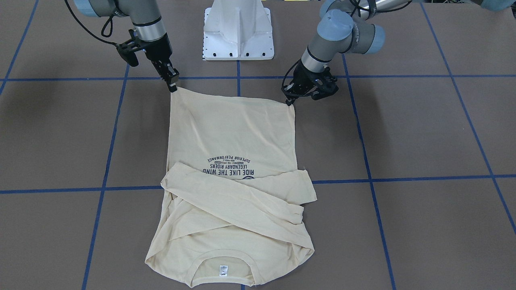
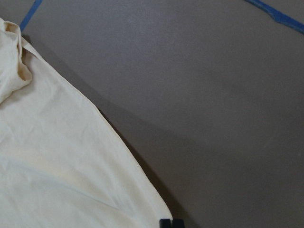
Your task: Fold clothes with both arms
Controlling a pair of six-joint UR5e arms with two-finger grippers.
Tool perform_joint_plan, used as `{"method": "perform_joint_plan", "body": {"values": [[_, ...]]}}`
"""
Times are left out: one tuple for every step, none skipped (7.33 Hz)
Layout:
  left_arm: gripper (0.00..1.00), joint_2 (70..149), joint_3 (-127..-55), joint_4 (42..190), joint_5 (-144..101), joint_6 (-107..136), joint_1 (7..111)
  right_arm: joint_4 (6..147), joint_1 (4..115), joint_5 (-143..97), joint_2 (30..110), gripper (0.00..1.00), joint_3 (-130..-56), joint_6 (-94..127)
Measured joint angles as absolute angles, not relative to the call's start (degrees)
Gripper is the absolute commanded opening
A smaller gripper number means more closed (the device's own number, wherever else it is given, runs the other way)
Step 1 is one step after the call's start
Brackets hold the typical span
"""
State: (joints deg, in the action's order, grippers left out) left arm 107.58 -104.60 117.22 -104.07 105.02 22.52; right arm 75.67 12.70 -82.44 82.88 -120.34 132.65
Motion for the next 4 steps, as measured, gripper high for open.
{"method": "perform_joint_plan", "body": {"values": [[0.00,107.6,-106.2,115.5,-104.2,105.0,22.5,75.7,12.9,-82.5,83.0,0.00,-120.4,132.6],[0.00,107.4,-109.0,113.1,-104.3,105.0,21.8,75.7,13.4,-82.5,83.3,0.00,-120.7,132.5],[0.00,106.4,-112.8,111.2,-104.4,105.0,20.5,75.7,13.7,-82.5,84.1,0.00,-121.4,132.4],[0.00,104.4,-117.4,110.1,-104.4,106.0,18.7,75.7,13.7,-82.6,85.7,0.00,-122.9,132.4]]}}
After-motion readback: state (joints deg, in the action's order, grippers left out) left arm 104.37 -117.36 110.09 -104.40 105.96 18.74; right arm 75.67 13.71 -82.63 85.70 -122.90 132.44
